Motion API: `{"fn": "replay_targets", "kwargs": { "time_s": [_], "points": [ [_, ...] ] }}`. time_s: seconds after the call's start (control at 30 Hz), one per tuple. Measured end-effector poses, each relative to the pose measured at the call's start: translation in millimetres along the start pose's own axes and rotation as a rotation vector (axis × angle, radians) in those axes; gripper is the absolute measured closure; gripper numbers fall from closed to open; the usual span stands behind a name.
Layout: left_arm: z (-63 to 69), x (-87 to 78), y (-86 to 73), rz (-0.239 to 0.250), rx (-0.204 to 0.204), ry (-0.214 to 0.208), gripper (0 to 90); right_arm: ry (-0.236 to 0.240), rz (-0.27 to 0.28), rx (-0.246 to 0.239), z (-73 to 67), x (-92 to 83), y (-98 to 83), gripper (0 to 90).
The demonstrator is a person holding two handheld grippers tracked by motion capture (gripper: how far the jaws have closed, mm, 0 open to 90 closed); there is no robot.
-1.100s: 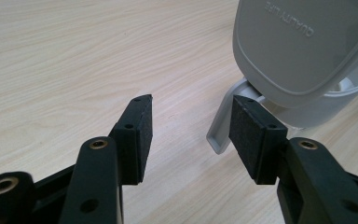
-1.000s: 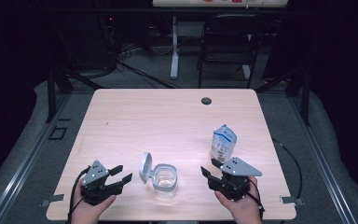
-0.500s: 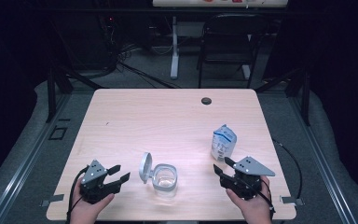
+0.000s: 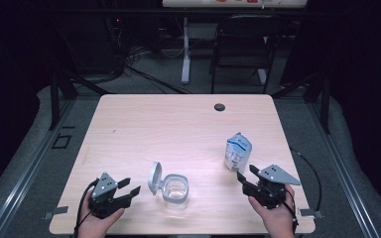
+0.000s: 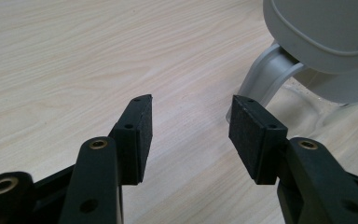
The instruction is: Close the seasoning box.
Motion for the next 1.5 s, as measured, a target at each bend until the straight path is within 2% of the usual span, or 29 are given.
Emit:
{"fn": "replay_targets", "kwargs": {
  "time_s": [0.1,0.37,0.83,0.93,0.97,1.07,1.23,1.3,1.37,1.5],
  "points": [
    [0.4,0.7,-0.5,0.013,0.004,-0.009,50.0,-0.018,0.001,0.012,4.9,4.2,-0.2,47.0],
    [-0.3,-0.4,-0.9,0.012,-0.002,-0.008,50.0,-0.039,-0.006,0.043,11.8,18.1,1.8,44.4],
    [-2.2,-1.7,-3.3,0.003,-0.006,0.000,50.0,-0.059,-0.034,0.051,24.1,44.5,7.7,44.6],
    [-2.4,-0.8,-4.1,0.009,-0.010,0.001,50.0,-0.069,-0.015,0.056,25.5,47.5,11.2,47.7],
    [-2.9,-1.0,-4.5,0.004,-0.006,0.000,50.0,-0.074,-0.024,0.057,26.0,47.5,12.1,49.2],
    [-3.3,-1.5,-5.0,-0.004,-0.001,-0.001,50.1,-0.054,-0.034,0.070,25.3,50.3,15.2,53.1],
    [-3.5,-1.7,-4.9,0.003,-0.007,0.006,50.2,-0.044,-0.034,0.052,21.5,52.1,22.2,52.4],
    [-3.7,-1.8,-4.9,0.001,-0.003,0.006,50.2,-0.048,-0.028,0.049,20.8,53.1,23.2,52.3],
    [-3.6,-1.7,-5.0,0.002,-0.003,0.008,50.2,-0.068,-0.026,0.017,19.3,55.8,27.7,52.3],
    [-4.0,-2.4,-4.9,-0.003,-0.005,0.009,50.3,-0.078,-0.017,0.014,19.6,57.3,30.8,55.3]
  ]
}}
Point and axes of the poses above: each handheld gripper's, and its own axes: x roughly forward along the jaws, y roughly out of its top, z roughly to its right, the point moved 4 cm from there along x, roughly forward along the jaws, and after that the axes turned 9 degrees about x, right-handed, at the moved point
